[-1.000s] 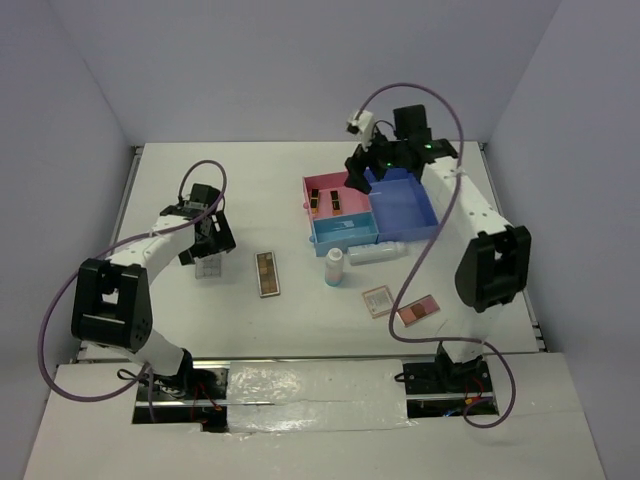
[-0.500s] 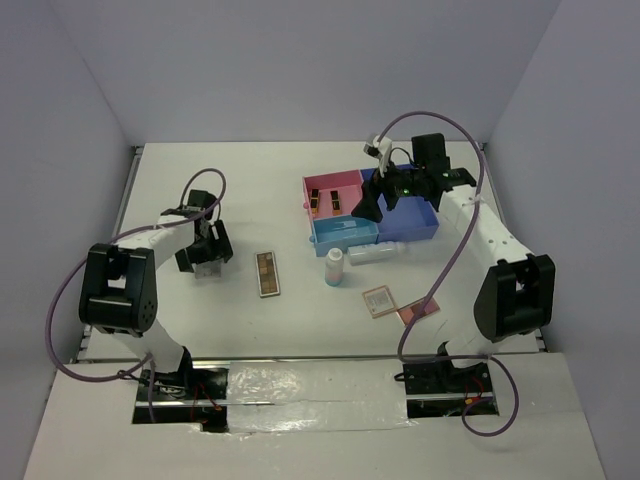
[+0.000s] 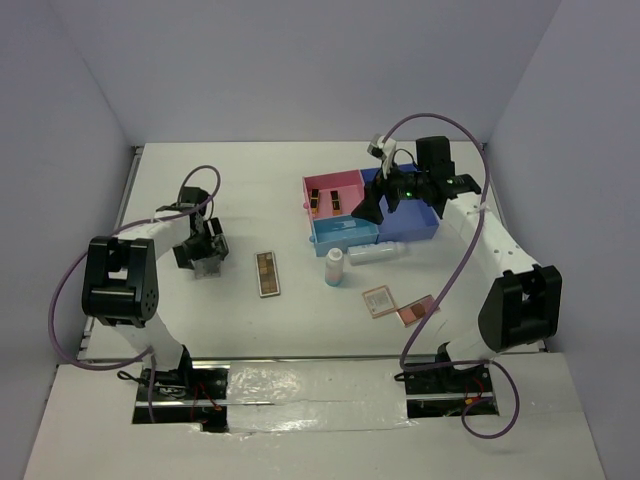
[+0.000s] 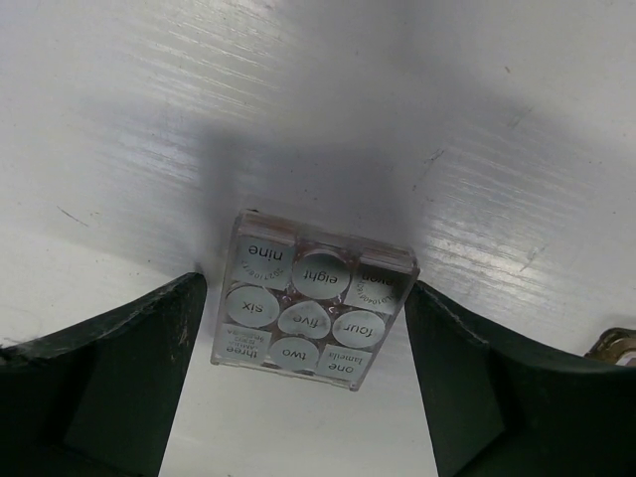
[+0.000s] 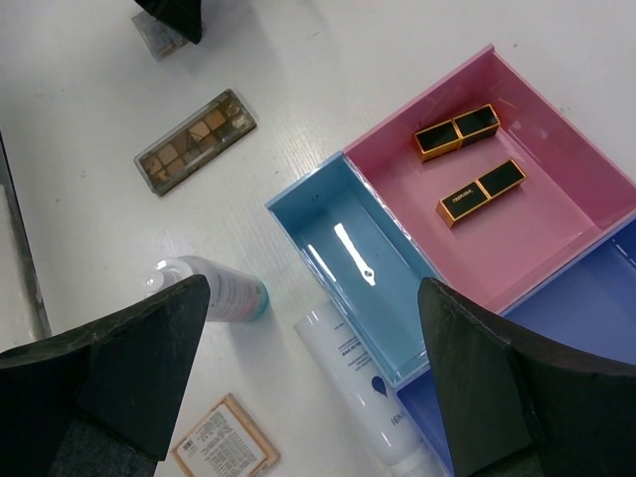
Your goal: Organize the makeup
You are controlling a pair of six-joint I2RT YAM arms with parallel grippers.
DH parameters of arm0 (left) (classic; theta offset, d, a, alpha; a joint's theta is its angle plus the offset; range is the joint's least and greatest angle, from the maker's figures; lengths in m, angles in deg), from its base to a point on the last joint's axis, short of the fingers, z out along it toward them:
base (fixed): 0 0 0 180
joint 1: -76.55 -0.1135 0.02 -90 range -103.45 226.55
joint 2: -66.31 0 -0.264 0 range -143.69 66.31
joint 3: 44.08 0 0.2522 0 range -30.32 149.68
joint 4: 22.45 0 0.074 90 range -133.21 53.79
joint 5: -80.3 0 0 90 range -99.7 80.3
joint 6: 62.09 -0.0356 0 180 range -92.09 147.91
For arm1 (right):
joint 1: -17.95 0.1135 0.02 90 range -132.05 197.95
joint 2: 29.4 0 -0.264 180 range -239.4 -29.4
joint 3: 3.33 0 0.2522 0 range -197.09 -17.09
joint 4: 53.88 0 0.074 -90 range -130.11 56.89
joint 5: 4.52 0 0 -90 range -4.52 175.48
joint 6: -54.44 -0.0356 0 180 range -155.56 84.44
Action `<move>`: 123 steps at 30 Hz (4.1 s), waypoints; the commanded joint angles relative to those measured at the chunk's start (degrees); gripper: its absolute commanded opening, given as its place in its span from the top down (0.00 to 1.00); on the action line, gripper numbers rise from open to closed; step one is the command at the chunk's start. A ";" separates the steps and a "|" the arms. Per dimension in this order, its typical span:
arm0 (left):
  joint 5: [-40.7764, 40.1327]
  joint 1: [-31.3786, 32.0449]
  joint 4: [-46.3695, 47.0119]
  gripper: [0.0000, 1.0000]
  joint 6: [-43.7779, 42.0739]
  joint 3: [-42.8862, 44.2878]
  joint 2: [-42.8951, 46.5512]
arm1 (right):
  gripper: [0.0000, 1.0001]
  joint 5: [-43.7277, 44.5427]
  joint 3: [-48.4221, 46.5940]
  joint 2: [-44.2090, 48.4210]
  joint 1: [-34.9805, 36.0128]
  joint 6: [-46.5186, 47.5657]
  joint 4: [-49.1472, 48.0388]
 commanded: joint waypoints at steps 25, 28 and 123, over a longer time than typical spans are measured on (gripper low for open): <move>16.36 8.64 12.89 1.00 1.14 -3.99 17.27 | 0.80 -0.77 1.26 7.82 -0.96 -1.37 4.15; 16.90 12.33 15.10 1.00 1.76 -2.59 18.85 | 0.91 -0.24 1.35 9.13 -1.66 -1.19 5.29; -22.83 45.31 29.87 0.84 14.68 27.66 -18.76 | 0.84 -2.17 12.07 17.75 -17.75 -6.12 -0.07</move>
